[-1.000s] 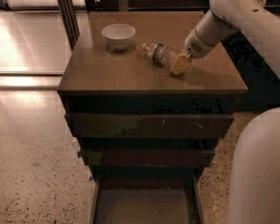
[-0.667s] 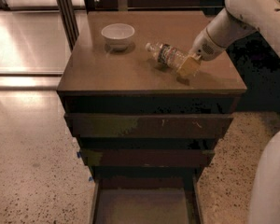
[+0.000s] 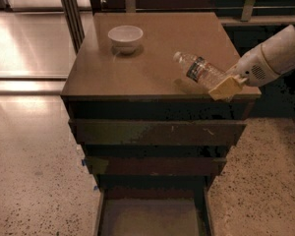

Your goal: Place water bottle into bottom drawer

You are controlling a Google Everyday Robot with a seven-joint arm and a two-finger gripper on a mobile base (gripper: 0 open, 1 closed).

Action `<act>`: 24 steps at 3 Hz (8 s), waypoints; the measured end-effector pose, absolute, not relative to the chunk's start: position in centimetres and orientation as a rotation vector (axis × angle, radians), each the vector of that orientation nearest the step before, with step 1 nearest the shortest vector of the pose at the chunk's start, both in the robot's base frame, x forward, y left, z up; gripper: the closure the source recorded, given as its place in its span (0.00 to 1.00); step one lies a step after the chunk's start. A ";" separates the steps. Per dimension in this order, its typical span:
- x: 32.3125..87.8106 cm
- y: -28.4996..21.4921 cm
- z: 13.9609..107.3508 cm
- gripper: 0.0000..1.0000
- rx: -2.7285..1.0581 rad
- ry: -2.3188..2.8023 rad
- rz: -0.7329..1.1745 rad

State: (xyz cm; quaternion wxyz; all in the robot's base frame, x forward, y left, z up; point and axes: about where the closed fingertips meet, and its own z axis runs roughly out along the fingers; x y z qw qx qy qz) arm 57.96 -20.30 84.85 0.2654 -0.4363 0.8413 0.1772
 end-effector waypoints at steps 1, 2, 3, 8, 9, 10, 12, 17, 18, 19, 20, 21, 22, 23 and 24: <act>52.8 -21.1 83.7 1.00 -1.031 2.301 0.566; 50.9 -22.0 82.2 1.00 -0.985 2.335 0.599; 51.0 -21.8 82.3 1.00 -0.990 2.333 0.598; 45.6 -21.0 57.3 1.00 -0.627 2.460 0.799; 45.1 -21.9 54.1 1.00 -0.536 2.497 0.837; 46.1 -22.6 52.8 1.00 -0.542 2.534 0.850; 44.1 -22.4 49.5 1.00 -0.449 2.562 0.928; 39.1 -16.5 19.6 1.00 -0.054 2.861 1.376; 40.8 -16.9 18.7 1.00 -0.054 2.877 1.347; 43.4 -18.1 16.7 1.00 -0.044 2.921 1.289; 44.3 -18.8 14.8 0.97 -0.038 2.977 1.249; 43.3 -19.0 12.3 0.74 -0.031 3.066 1.223; 43.2 -18.9 12.0 0.50 -0.029 3.074 1.222; 43.2 -18.9 12.0 0.27 -0.029 3.074 1.222; 43.2 -18.9 12.0 0.04 -0.029 3.074 1.222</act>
Offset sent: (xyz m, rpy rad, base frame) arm -0.0363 -0.0059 -0.0072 0.0624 0.0266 -0.0608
